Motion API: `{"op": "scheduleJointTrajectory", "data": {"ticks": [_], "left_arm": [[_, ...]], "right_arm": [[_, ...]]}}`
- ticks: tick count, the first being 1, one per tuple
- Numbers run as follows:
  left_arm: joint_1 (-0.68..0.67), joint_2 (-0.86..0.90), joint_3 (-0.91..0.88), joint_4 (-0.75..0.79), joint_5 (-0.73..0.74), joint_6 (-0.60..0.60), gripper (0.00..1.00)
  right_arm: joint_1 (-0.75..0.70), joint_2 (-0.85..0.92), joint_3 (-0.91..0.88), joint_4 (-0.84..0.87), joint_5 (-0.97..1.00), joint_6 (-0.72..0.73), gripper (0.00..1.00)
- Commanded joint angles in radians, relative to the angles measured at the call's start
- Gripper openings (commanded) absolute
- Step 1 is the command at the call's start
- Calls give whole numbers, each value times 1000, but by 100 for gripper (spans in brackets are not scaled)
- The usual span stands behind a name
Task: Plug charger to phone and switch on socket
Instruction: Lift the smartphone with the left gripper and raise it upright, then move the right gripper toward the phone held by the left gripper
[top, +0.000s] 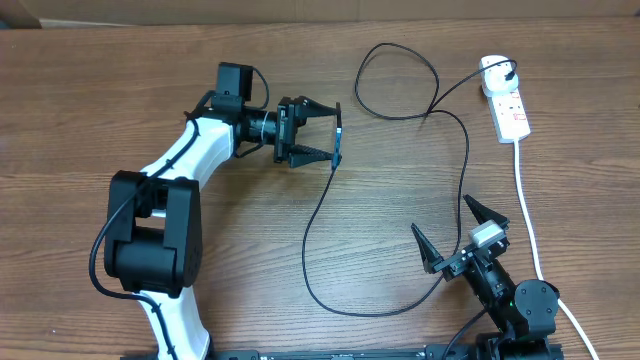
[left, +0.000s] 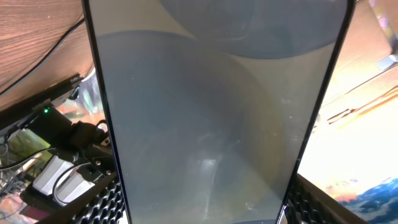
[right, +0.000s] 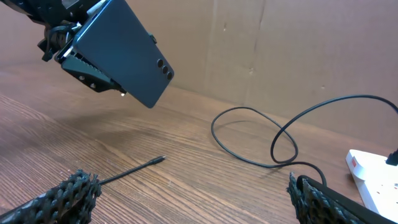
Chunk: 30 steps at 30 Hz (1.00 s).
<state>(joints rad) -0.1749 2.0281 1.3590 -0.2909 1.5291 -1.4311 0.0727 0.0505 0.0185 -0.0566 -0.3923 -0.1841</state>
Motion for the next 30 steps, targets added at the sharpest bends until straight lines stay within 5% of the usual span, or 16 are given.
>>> {"op": "scheduleJointTrajectory", "data": {"ticks": [1,23,30], "left_arm": [[6,-21,19,5,52,-22,67],[19,-164,19,5,52,-29,66],[20,-164,19,5,50,-111,67]], "right_arm": [[6,-2,-10,3,7,-3,100],[6,-2,-10,3,7,-3,100],[6,-2,-10,3,7,-3,100]]}}
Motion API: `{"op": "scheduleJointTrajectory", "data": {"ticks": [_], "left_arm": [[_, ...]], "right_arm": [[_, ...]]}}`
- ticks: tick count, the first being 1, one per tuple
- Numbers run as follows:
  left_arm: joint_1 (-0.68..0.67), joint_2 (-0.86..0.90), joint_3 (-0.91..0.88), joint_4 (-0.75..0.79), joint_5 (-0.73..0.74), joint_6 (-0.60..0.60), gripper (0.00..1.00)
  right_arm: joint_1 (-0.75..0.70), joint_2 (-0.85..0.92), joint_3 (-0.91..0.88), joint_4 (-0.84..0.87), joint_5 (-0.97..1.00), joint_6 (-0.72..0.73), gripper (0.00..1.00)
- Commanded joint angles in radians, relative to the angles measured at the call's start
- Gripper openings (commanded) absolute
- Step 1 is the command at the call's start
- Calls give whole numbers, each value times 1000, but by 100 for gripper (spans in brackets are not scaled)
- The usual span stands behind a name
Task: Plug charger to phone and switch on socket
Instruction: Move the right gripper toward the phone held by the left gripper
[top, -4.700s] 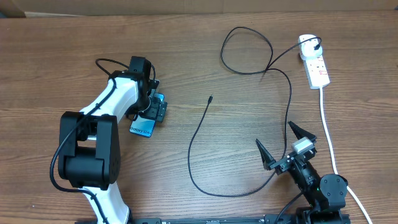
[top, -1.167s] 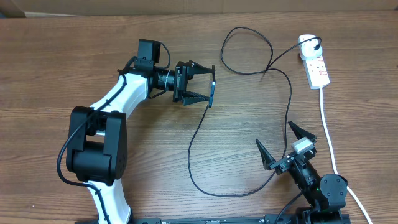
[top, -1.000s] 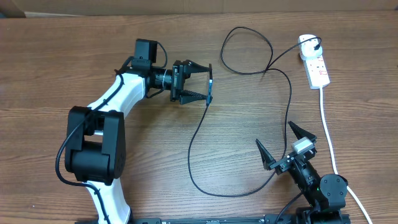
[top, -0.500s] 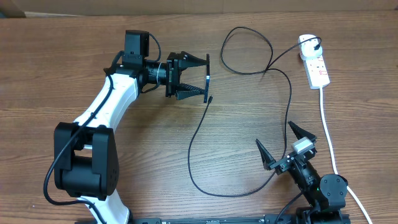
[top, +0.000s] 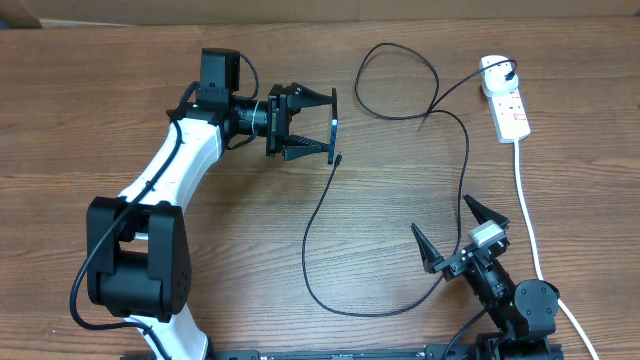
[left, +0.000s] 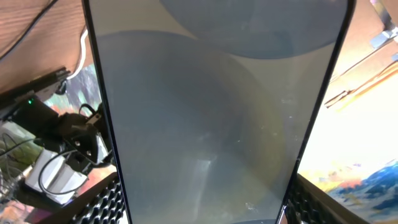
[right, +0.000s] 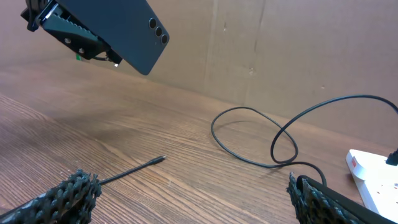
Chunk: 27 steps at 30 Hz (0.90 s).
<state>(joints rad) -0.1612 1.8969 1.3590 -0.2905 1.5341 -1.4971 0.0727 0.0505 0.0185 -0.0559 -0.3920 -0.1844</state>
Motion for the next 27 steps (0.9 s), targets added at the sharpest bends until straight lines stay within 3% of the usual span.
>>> {"op": "scheduleJointTrajectory", "data": {"ticks": [1,4,9,12,15,19,21,24,27], "left_arm": [[6,-33,19,5,45,-45,67],[6,-33,19,5,34,-45,67],[10,-33,19,5,33,-45,67],[11,-33,19,5,32,-44,67],[11,-33,19,5,26,-44,67],[11,-33,19,8,26,-44,67],[11,-33,19,8,26,-44,67],[11,-33,19,8,26,-44,67],[11,-33,19,8,26,-44,67]], "right_arm": [[6,-2,-10,2,6,-3,100],[6,-2,-10,2,-77,48,100],[6,-2,-10,20,-468,404,100],[6,-2,-10,93,-511,542,100],[6,-2,-10,291,-512,703,100],[6,-2,-8,591,-494,729,100],[5,-2,18,645,-438,747,100],[5,-2,118,624,-338,725,100],[5,0,257,465,-249,616,100]]}}
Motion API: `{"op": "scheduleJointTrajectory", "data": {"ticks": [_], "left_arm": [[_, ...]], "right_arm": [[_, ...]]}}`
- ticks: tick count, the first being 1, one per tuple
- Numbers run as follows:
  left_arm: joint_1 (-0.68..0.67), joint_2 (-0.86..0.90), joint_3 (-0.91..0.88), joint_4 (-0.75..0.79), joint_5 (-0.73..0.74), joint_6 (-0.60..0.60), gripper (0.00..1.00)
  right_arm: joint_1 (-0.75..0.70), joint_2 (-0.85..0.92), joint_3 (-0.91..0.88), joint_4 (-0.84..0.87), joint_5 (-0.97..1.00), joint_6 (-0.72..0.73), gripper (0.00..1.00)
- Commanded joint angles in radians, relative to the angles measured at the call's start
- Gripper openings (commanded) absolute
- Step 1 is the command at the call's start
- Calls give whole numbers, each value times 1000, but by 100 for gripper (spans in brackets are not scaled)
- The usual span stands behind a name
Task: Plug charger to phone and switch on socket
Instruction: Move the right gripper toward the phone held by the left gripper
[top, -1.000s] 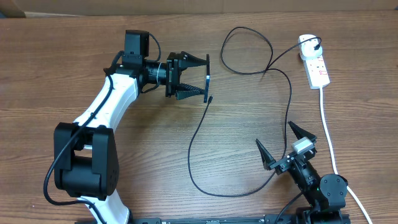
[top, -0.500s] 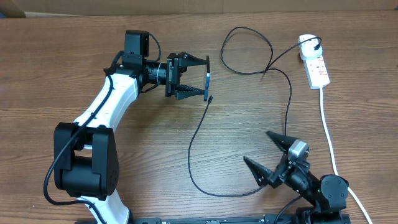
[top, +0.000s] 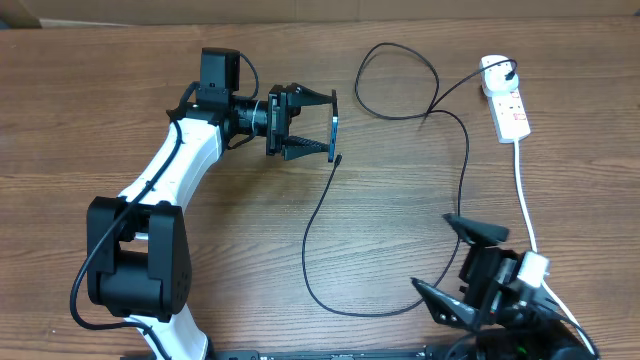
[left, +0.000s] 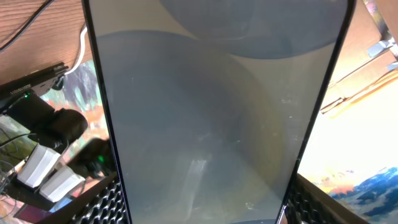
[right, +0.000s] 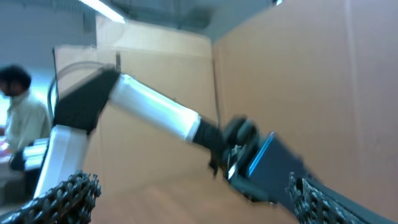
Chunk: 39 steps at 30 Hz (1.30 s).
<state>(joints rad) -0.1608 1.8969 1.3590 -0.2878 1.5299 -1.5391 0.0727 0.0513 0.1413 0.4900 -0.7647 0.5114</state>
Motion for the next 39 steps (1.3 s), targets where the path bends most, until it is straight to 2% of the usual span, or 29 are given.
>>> {"op": "scheduleJointTrajectory", "data": {"ticks": [1,2,3,5,8,17,20,24,26,28,32,39], "left_arm": [[11,-33,19,5,30,-2,67],[11,-33,19,6,30,-2,67],[11,-33,19,5,30,-2,67],[11,-33,19,5,29,-2,67],[11,-33,19,5,15,-2,67],[11,-33,19,5,4,-10,66],[11,-33,19,5,4,-10,66],[11,-33,19,5,4,-10,66],[11,-33,19,5,5,-10,66],[11,-33,19,5,3,-10,67],[11,-33,19,5,-11,-10,67],[11,-33,19,5,-11,-10,67]], "right_arm": [[5,6,208,-204,166,-150,100],[5,12,242,-265,185,-182,100],[5,48,360,-481,248,-292,100],[5,100,460,-648,292,-353,100],[5,207,587,-825,311,-360,100],[5,589,887,-1193,308,-360,100],[5,715,974,-1289,250,-360,100],[5,837,1019,-1304,-53,-354,100],[5,890,1019,-1291,-333,-352,100],[6,926,1019,-1241,-434,-351,100],[7,992,1019,-1208,-341,-211,100],[158,1009,1019,-1265,164,-88,100]]}}
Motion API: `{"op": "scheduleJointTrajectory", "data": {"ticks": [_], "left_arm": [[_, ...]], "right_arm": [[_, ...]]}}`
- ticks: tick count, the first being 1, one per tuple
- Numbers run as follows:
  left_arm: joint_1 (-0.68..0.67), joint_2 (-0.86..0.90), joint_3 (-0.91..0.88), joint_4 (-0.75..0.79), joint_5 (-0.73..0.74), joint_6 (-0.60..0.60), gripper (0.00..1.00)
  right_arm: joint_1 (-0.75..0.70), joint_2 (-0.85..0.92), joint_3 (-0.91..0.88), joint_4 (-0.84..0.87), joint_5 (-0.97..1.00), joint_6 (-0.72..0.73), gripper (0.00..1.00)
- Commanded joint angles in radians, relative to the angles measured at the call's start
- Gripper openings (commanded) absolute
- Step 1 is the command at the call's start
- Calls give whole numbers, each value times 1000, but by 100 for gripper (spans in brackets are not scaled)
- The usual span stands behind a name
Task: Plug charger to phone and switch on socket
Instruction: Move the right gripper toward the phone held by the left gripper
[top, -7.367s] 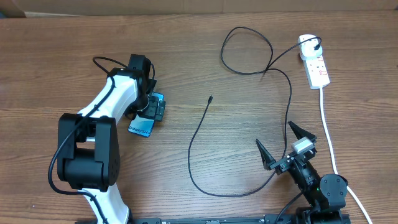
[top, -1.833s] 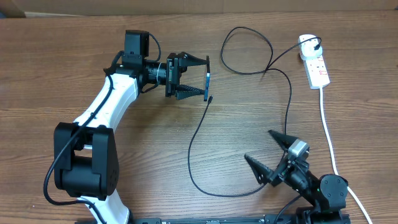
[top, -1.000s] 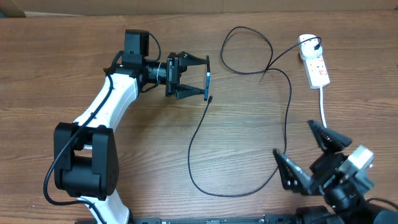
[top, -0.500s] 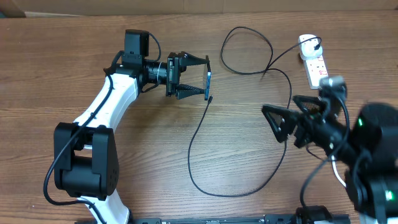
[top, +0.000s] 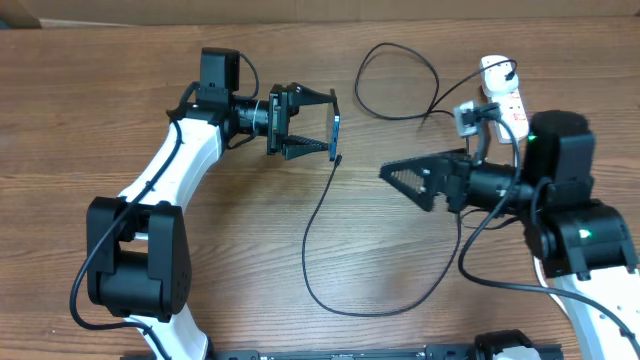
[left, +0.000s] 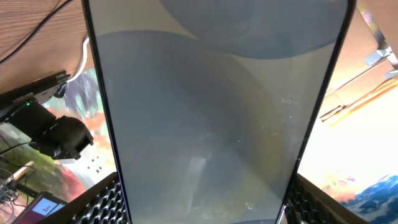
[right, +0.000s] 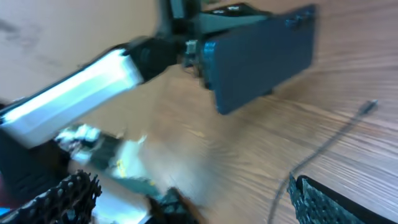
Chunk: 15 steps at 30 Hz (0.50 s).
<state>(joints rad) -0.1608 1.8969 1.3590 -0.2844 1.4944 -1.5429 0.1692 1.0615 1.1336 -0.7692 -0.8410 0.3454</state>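
My left gripper (top: 318, 124) is shut on the dark phone (top: 336, 130), holding it on edge above the table. The phone's screen (left: 205, 112) fills the left wrist view between the fingers (left: 106, 202). The black charger cable (top: 310, 230) lies on the wood, its free tip (top: 338, 160) just below the phone. The cable's far end is plugged into the white socket strip (top: 508, 105) at the back right. My right gripper (top: 408, 183) hangs open and empty over the table, facing the phone. The blurred right wrist view shows the phone's back (right: 261, 56) and the cable tip (right: 368, 107).
The cable loops across the table's middle and right side (top: 465, 170), passing under my right arm. The strip's white lead (top: 522, 190) runs toward the front right. A cardboard wall (top: 300, 8) borders the far edge of the wooden table (top: 100, 120).
My right arm has risen from the front right edge to mid-table, its open gripper now pointing left toward the phone. The left gripper and the phone have not moved.
My left gripper held the phone a little lower over the table, then further back above the cable tip, where it has stayed. My right gripper rested open at the front right, then was turned there, and now is raised at mid-table facing the phone.
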Motion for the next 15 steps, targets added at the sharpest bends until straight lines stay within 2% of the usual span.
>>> {"op": "scheduleJointTrajectory", "data": {"ticks": [1,5,10,15], "left_arm": [[11,-33,19,2,22,-6,67],[11,-33,19,2,21,-5,67],[11,-33,19,2,21,-5,67],[11,-33,19,2,20,-2,67]], "right_arm": [[111,7,27,-8,330,104,100],[279,92,39,-42,586,153,100],[372,212,128,-90,739,153,100],[455,235,216,-108,832,153,100]]}}
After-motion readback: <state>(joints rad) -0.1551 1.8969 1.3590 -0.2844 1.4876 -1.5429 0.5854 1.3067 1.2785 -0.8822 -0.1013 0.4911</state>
